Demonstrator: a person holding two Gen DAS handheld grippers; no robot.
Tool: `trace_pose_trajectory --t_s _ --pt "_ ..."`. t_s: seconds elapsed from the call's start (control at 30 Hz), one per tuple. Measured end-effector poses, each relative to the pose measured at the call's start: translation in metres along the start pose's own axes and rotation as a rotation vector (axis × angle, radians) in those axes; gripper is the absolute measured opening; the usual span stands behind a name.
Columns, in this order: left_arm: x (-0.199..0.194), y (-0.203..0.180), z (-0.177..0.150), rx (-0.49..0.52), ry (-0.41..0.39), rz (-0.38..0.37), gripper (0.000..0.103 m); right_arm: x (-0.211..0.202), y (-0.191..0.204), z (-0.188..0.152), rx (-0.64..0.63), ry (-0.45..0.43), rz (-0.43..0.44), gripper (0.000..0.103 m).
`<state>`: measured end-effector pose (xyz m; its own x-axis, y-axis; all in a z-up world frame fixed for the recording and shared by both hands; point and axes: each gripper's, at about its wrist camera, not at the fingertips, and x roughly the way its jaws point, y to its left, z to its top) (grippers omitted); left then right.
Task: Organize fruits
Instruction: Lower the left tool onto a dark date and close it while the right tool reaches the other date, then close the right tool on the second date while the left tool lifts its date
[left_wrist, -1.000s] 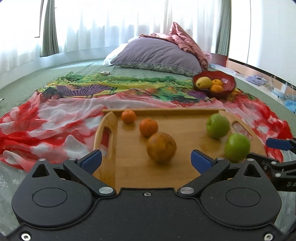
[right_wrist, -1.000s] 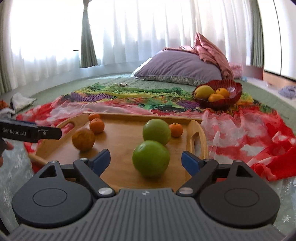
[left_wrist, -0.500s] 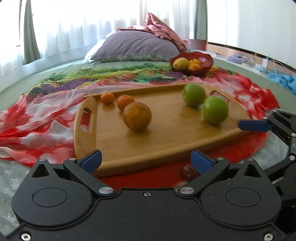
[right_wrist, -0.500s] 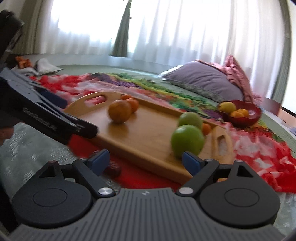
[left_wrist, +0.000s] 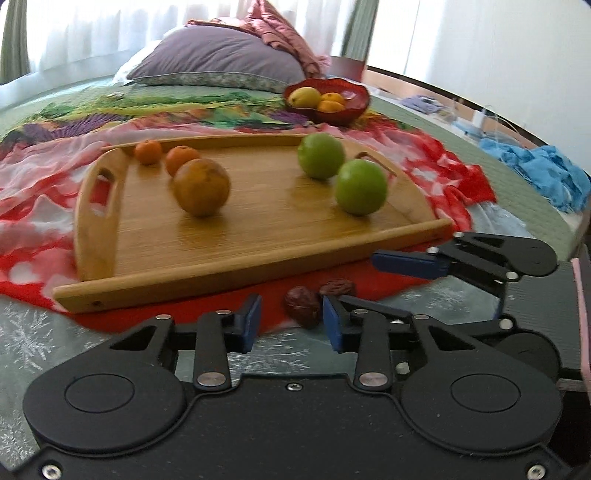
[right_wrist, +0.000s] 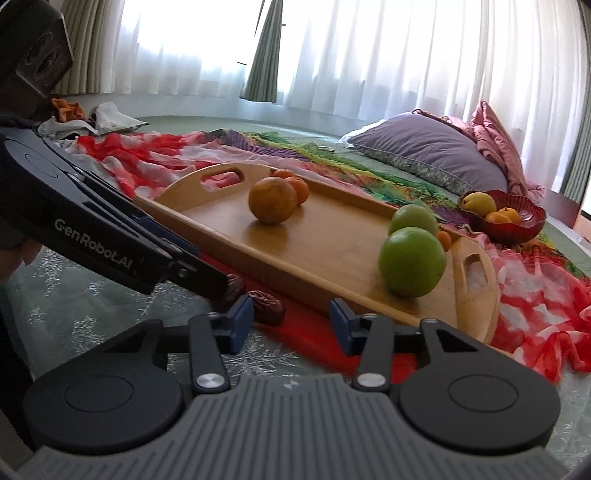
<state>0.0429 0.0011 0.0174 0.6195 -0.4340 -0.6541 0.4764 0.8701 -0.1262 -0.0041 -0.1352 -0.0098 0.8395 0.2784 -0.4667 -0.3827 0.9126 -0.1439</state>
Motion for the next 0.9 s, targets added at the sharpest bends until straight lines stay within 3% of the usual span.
trace_pose_trajectory --t_s 0.07,0.3,0.47,0.9 --pt "0.002 -0.004 0.0 0.015 0.005 -0.004 0.028 0.001 0.001 0.0 0.0 0.003 0.006 0.054" --pt "0.014 -0.009 0.002 0.015 0.028 -0.009 0.026 0.004 0.0 -0.003 0.026 0.019 0.005 0.048" --pt "0.012 -0.015 0.0 0.028 -0.029 0.114 0.021 0.003 -0.004 -0.003 0.046 0.014 0.006 0.048" --pt "0.004 0.0 -0.005 -0.023 -0.052 0.213 0.021 0.004 0.01 -0.003 0.153 -0.007 -0.014 0.048"
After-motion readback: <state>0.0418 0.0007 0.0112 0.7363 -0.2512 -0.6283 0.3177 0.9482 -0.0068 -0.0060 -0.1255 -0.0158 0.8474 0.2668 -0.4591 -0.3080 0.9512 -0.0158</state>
